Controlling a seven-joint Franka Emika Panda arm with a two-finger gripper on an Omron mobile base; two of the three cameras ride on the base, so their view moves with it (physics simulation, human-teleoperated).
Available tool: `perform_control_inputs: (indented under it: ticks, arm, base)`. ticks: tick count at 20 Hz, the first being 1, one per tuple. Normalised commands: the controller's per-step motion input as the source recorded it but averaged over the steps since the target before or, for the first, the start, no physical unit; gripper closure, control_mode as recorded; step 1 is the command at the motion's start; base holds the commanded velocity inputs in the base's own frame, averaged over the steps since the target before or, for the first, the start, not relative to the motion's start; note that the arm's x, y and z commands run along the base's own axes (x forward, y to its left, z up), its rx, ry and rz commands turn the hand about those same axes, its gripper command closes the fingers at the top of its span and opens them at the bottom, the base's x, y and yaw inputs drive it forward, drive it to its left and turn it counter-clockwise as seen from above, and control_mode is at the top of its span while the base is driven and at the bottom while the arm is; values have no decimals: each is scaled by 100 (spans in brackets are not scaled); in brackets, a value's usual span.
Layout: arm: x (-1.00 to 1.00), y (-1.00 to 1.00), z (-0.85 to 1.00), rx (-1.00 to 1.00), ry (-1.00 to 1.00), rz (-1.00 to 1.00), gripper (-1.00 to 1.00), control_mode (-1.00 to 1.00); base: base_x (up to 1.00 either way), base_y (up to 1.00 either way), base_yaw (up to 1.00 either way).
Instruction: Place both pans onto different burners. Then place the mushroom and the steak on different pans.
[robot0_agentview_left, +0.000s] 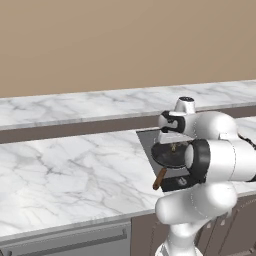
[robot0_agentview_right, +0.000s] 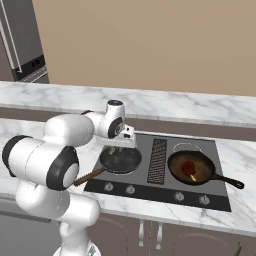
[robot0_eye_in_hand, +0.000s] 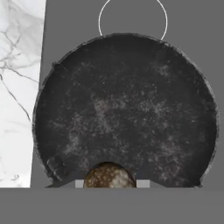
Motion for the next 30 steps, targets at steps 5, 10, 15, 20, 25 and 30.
perform_control_inputs:
  ticks: [5,10,15,20,25,30]
  arm:
    - [10,-2,-36,0,0,0,100,-100]
    - [4,-3,-32,0,0,0,100,-100]
    - [3,-5,-27,0,0,0,100,-100]
    - [4,-7,-21,0,0,0,100,-100]
    - [4,-6,-24,0,0,0,100,-100]
    - [5,-2,-19,0,0,0,100,-100]
  base:
    - [0,0,0]
    - [0,0,0]
    - [0,0,0]
    - [0,0,0]
    - [0,0,0]
    - [0,0,0]
